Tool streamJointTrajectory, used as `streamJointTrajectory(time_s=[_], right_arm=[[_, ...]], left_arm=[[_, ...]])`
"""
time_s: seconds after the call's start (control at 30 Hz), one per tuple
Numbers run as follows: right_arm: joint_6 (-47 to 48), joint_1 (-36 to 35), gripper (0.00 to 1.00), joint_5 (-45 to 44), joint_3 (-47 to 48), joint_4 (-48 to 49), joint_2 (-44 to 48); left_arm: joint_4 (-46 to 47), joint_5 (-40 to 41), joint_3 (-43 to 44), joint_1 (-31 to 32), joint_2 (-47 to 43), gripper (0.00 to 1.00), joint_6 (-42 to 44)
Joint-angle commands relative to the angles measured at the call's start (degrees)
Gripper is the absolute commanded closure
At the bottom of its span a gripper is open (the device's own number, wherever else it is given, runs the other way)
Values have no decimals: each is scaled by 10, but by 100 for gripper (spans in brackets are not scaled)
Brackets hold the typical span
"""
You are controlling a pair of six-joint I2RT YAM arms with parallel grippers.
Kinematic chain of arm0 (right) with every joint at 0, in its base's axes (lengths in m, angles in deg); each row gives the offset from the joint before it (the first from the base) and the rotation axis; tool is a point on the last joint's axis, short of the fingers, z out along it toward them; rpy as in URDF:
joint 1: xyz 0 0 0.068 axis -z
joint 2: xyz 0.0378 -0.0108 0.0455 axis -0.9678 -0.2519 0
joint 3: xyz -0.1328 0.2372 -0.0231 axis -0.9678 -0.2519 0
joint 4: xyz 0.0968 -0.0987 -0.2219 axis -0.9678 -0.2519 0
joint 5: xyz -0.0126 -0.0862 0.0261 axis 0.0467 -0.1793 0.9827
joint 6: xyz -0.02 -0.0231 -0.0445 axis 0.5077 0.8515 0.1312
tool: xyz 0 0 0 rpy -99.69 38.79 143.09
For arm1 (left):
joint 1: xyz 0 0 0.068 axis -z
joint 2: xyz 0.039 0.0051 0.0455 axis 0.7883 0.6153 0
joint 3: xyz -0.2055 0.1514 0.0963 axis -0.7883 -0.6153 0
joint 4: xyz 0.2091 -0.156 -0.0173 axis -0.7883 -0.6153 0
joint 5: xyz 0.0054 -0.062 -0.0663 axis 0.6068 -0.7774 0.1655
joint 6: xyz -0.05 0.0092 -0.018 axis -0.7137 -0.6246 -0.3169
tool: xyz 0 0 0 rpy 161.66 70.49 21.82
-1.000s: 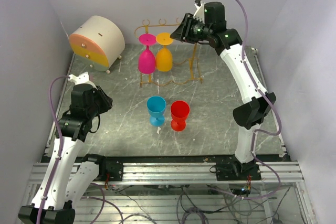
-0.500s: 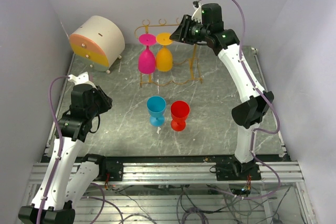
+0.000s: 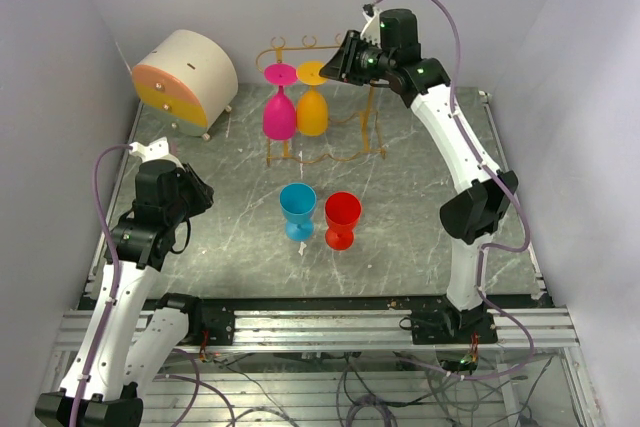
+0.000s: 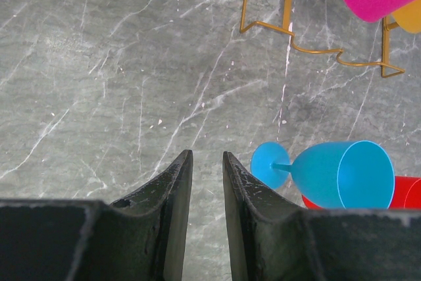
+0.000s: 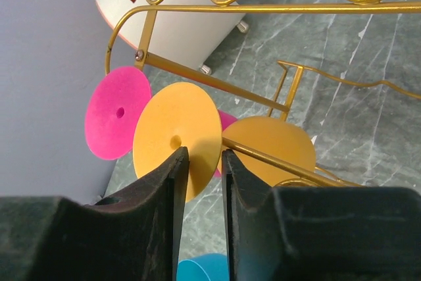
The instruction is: Take the wine glass off the wine glass rack
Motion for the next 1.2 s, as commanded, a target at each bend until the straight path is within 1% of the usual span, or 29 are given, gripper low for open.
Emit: streamJointTrajectory(time_s=[0.0,0.1,0.2,0.5,0.87,1.17], right_arm=[[-10,-3,78,4,-21,35,4],[-19,-3,85,2,-43,56,26],[-29,-2,91,3,-63,75,38],[-59,-2,99,-12,-134,142,81],[-137,6,100,0,-240,277,144],[-168,8,100,30,-264,321,160]], left_arm=[[10,12,-2,-1,-7,64,-1],[10,13,-2,-1,-8,64,-1],[9,13,-2,-1,-6,64,-1],[9,14,-1,-1,-6,64,-2],[7,15,-1,-1,-5,64,-2],[7,16,-1,-1,-7,64,-2]])
